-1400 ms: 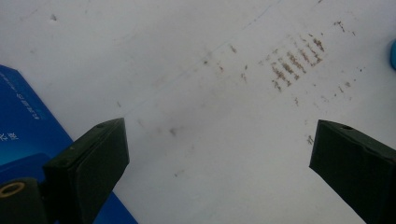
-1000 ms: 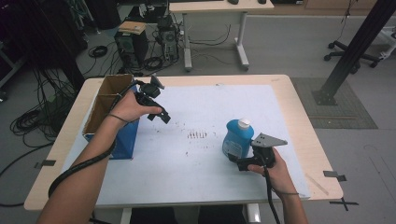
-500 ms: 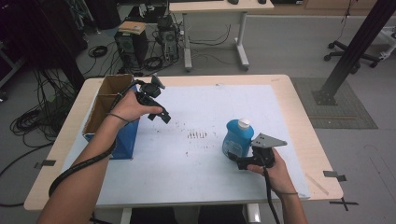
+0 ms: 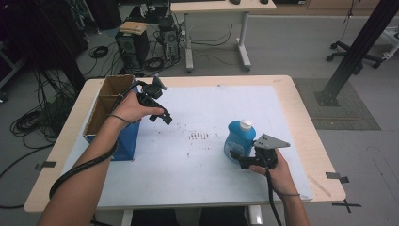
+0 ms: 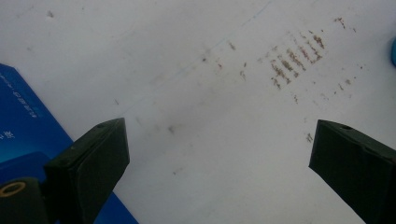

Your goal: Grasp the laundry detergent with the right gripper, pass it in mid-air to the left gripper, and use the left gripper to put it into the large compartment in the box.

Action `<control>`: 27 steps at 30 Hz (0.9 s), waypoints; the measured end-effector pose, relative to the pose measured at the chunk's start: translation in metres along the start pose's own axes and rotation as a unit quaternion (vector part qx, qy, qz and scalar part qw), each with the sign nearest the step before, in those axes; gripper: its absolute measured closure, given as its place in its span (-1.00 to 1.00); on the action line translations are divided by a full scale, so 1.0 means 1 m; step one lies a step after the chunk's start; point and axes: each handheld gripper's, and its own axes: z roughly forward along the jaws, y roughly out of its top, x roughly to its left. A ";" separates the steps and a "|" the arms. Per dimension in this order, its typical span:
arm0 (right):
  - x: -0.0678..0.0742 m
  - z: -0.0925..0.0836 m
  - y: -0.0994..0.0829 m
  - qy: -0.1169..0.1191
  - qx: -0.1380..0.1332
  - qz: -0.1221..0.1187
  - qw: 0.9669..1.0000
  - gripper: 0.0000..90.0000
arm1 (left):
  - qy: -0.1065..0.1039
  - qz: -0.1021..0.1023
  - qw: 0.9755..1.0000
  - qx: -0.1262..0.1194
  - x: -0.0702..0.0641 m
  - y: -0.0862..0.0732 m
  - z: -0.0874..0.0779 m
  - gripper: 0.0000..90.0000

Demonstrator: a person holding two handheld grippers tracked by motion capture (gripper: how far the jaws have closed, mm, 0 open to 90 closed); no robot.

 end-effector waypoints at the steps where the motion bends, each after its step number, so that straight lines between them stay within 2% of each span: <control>1: 0.000 0.000 0.000 0.000 0.000 0.000 1.000 -0.39 | 0.000 0.000 1.000 0.000 0.000 0.000 0.000 -0.89; 4: -0.001 0.000 0.000 -0.007 -0.004 -0.001 1.000 -0.37 | 0.000 0.001 1.000 0.001 0.000 0.000 0.000 -0.89; 12: 0.000 0.001 0.000 -0.006 -0.006 -0.004 1.000 -0.31 | -0.001 0.000 1.000 0.000 0.000 0.000 0.001 -0.89; 16: 0.001 0.001 0.001 -0.001 -0.006 -0.007 1.000 -0.15 | 0.000 0.001 1.000 -0.001 0.000 0.000 -0.001 -0.89; 19: 0.002 0.002 0.000 0.001 -0.007 -0.009 1.000 -0.11 | 0.000 0.001 1.000 -0.001 0.000 0.000 -0.001 -0.89; 27: 0.002 0.001 0.000 -0.001 -0.010 -0.013 1.000 -0.10 | 0.000 0.000 1.000 0.000 0.000 0.000 -0.001 -0.89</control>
